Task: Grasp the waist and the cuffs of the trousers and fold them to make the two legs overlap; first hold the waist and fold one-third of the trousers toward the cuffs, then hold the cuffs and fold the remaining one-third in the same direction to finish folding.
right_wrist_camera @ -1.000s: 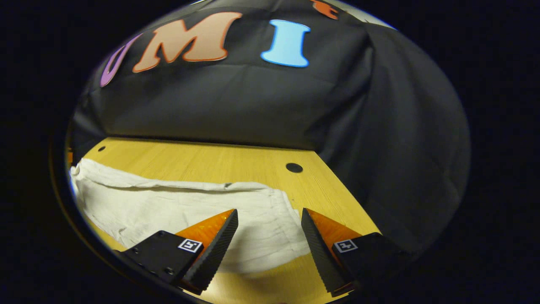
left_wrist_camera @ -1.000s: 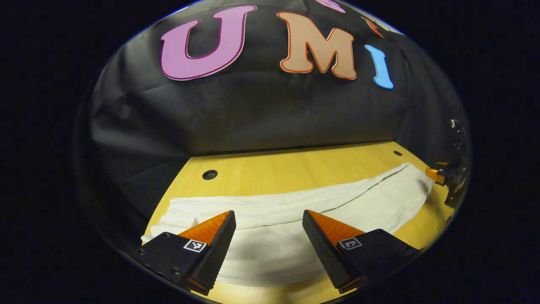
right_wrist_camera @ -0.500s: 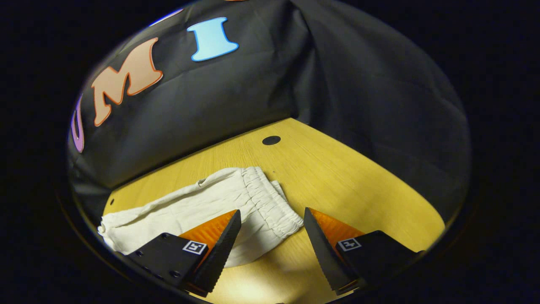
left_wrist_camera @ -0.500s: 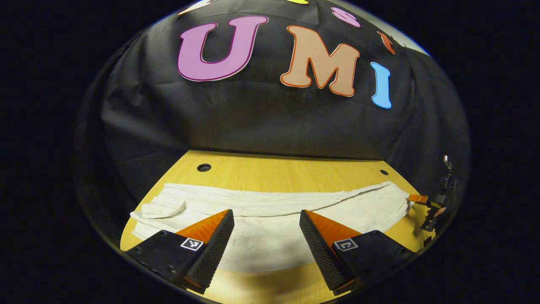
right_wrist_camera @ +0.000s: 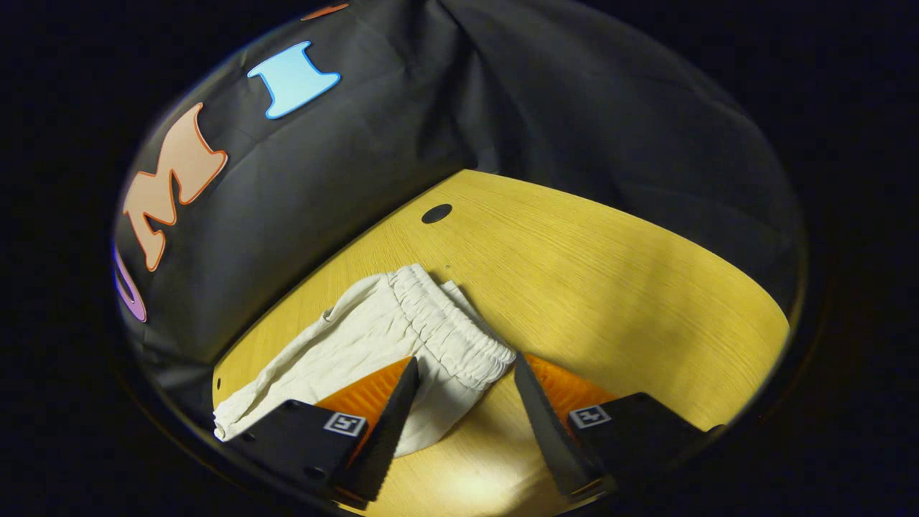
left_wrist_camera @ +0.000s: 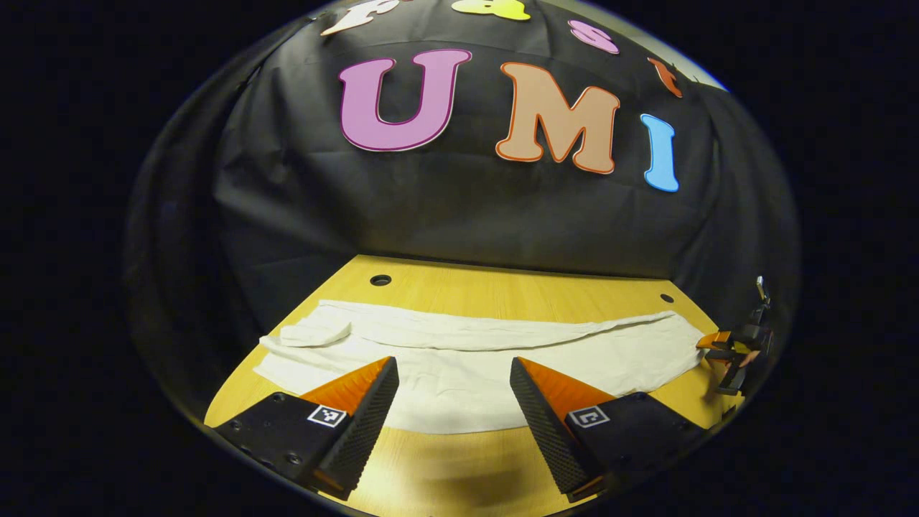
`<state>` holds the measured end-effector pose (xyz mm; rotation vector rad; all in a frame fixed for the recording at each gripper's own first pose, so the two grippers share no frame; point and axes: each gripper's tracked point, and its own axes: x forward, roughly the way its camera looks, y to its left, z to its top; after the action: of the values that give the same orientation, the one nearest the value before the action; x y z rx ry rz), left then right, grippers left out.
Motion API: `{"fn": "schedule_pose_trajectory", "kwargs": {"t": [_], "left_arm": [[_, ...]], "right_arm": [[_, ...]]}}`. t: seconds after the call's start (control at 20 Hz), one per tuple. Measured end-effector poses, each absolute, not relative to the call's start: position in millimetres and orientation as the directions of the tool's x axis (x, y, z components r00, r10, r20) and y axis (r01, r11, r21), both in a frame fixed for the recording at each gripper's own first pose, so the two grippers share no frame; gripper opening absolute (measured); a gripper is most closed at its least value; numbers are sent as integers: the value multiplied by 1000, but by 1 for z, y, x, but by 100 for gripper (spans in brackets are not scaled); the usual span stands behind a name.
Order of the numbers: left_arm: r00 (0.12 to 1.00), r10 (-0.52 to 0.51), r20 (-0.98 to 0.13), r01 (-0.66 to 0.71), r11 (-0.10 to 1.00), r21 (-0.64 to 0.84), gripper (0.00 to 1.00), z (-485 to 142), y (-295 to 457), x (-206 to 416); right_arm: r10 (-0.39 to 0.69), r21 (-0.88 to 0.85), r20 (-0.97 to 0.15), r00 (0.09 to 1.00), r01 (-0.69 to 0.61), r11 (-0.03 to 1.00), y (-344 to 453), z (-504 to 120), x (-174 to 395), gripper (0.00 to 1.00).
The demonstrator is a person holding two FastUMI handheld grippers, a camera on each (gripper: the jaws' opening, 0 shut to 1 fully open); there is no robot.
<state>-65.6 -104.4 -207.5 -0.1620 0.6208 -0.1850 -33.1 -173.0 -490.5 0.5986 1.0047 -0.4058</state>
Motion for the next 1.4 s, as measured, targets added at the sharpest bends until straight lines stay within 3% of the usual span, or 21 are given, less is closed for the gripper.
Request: {"fn": "schedule_pose_trajectory", "kwargs": {"t": [0.15,0.25,0.3,0.7,1.4], "left_arm": [[805,-202,-558,100,973,-208,96,-203,-101,-73],[800,-193,-568,88,974,-207,95,-203,-97,-81],[807,-183,-562,83,977,-198,96,-203,-93,-80],[808,-184,-559,64,972,-228,95,-201,-74,-74],[796,-217,-565,86,965,-249,96,-214,-16,-60]], "right_arm": [[14,320,-885,465,586,744,-171,-495,-33,60],[49,361,-885,462,617,699,-172,-492,-30,29],[61,384,-875,480,612,691,-171,-487,-27,20],[130,503,-766,629,460,732,-149,-408,19,19],[246,630,-637,731,310,712,-39,-322,58,19]]}}
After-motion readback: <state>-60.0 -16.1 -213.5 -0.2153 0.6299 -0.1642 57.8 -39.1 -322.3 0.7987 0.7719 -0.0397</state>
